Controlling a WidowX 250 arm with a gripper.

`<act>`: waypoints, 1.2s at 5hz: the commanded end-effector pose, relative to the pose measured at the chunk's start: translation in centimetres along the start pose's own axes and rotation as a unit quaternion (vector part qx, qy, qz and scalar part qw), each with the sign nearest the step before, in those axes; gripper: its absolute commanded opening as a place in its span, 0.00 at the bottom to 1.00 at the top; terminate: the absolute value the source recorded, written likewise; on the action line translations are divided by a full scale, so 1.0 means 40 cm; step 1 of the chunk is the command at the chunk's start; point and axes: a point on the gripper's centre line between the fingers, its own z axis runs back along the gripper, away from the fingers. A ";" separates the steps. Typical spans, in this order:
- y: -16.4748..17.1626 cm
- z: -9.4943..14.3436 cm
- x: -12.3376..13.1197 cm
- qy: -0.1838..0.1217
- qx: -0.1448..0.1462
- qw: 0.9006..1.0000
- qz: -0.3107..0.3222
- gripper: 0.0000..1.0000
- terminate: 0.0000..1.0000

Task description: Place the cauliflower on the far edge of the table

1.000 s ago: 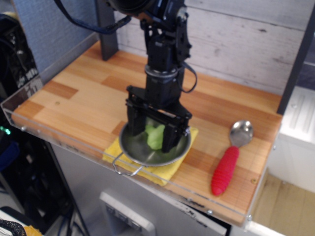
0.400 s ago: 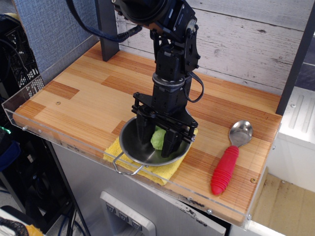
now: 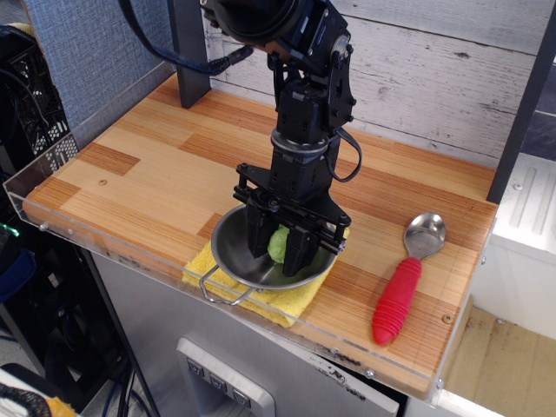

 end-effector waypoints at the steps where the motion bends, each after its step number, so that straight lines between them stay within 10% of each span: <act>1: -0.033 0.277 -0.016 -0.166 -0.006 0.984 -0.061 0.00 0.00; 2: 0.016 0.394 -0.056 -0.190 0.022 0.981 -0.018 0.00 0.00; 6: 0.411 0.302 -0.098 -0.101 -0.003 0.991 0.091 0.00 0.00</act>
